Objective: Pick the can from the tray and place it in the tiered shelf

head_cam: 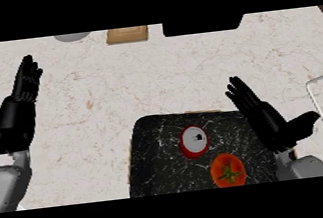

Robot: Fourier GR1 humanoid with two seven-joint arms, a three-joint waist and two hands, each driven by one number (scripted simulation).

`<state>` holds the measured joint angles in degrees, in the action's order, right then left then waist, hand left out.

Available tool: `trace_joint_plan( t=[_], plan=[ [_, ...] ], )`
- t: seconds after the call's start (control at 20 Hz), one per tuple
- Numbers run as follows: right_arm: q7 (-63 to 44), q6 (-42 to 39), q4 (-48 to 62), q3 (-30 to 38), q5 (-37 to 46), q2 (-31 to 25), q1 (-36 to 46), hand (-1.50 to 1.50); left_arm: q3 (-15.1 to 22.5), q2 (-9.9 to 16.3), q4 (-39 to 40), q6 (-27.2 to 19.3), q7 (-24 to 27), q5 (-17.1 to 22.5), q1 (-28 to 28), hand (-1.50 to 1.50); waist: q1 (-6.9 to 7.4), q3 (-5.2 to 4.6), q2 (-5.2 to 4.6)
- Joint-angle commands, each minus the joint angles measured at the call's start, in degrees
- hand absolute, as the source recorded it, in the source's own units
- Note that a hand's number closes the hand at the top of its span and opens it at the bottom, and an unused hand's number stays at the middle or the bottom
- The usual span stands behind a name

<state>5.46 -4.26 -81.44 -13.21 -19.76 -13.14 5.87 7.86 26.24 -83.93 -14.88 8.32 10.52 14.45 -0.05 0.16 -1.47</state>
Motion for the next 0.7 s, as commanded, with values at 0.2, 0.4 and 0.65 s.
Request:
trace_joint_plan(
  t=[0.2,0.4,0.65],
  plan=[
    [-13.74,18.55,-13.37,4.70,7.56,-2.33,3.04,-1.50,6.17,-5.66,2.82,-1.19,-5.87,-3.22,-0.79,0.00,-1.91,-0.34,1.95],
    [-10.31,22.53,-4.87,7.66,14.62,-11.19,-2.25,1.50,4.89,-3.92,3.47,1.14,-5.30,-1.25,-2.32,0.00,-4.68,-2.36,0.51],
    [-5.33,47.37,-6.55,9.78,23.90,1.09,-7.98,-1.50,7.28,-5.85,1.84,1.74,-8.15,-0.89,-3.05,0.00,-2.11,-0.25,1.82]
  ],
)
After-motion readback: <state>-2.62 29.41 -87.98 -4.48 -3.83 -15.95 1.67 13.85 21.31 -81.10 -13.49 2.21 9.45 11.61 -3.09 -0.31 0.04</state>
